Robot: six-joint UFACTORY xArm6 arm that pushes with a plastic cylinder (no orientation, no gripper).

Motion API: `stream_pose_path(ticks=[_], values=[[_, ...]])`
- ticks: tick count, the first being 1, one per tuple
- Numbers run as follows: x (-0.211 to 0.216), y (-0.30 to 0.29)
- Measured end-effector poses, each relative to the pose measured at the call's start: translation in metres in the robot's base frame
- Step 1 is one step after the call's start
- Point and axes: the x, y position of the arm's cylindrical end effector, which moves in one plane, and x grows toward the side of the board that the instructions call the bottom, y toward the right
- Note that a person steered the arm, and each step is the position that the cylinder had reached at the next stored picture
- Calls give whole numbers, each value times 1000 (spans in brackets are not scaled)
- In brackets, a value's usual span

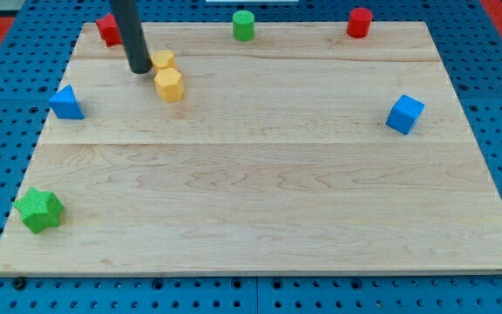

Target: Slide the yellow heart towards the bottom center of the board

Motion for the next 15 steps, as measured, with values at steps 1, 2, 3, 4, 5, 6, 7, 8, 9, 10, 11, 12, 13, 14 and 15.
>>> stream_pose_path(ticks=[1,2,3,4,5,6,7,8,9,10,11,12,13,14,15], values=[[-7,21],[-42,-24],[-52,-4],[-40,51],[0,84],[17,102],[-1,77],[-24,56],[-5,71],[61,93],[127,121],[108,126],[74,114],[53,150],[122,144]])
